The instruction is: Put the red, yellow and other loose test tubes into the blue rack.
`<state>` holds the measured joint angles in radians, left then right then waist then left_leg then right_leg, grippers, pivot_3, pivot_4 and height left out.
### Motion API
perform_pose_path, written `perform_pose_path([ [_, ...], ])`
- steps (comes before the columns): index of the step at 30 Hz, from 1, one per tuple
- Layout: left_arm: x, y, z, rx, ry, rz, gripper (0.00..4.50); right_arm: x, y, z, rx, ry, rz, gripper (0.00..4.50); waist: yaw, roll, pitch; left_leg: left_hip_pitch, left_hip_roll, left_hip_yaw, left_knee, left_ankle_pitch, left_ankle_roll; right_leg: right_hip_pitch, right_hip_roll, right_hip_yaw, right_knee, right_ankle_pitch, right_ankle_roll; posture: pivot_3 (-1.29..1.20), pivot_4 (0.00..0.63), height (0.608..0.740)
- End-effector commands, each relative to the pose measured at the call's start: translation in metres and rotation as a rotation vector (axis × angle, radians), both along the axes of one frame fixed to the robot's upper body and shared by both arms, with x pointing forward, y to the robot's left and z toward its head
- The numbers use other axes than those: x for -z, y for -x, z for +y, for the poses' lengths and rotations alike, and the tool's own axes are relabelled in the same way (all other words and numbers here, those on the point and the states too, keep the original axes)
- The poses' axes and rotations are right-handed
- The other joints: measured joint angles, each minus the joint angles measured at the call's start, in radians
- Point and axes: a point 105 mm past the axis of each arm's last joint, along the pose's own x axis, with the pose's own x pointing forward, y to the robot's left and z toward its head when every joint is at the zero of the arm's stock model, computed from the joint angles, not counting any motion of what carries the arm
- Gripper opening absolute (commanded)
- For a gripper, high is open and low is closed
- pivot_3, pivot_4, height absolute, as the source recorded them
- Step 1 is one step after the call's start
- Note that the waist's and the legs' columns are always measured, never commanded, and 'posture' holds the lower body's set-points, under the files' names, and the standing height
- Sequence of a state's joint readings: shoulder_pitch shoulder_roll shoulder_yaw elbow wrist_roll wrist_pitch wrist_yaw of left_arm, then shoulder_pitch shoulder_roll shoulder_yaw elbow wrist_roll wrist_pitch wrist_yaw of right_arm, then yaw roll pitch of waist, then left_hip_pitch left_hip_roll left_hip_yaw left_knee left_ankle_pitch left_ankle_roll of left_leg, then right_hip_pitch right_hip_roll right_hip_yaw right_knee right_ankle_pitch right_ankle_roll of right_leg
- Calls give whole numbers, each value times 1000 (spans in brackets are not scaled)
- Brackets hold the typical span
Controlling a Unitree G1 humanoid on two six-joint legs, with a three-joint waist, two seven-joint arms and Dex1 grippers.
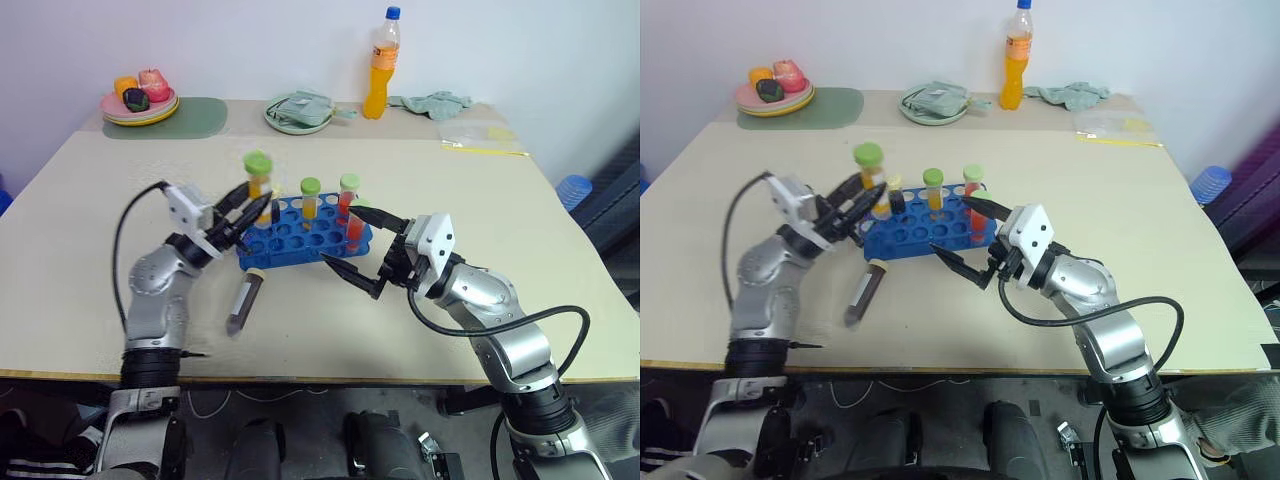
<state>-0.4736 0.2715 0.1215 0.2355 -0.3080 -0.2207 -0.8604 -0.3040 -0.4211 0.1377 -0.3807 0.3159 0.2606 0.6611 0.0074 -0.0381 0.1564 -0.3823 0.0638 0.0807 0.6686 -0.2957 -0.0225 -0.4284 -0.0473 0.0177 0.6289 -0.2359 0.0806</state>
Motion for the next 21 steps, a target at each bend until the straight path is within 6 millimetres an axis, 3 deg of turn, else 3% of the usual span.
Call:
perform_pose_path([
  [1, -2, -4, -29, 57, -40, -87, 788, -17, 6, -6, 35, -7, -71, 4500, 5, 0, 0, 0, 0, 0, 0, 0, 0, 0, 0, 0, 0, 0, 0, 0, 150, 740],
  [10, 10, -12, -54, 81, -27, -106, 788, -15, 7, -12, 69, -5, -64, 4500, 2, 0, 0, 0, 0, -1, 0, -1, 1, 0, 1, 0, -1, 0, 0, 0, 150, 740],
  [21, 38, -7, -57, 76, 4, -36, 788, -10, 9, -17, 85, 11, -49, 4500, 3, 2, -1, -1, 0, -1, 0, -1, 1, 0, 1, 0, -1, 0, 0, 0, 150, 740],
])
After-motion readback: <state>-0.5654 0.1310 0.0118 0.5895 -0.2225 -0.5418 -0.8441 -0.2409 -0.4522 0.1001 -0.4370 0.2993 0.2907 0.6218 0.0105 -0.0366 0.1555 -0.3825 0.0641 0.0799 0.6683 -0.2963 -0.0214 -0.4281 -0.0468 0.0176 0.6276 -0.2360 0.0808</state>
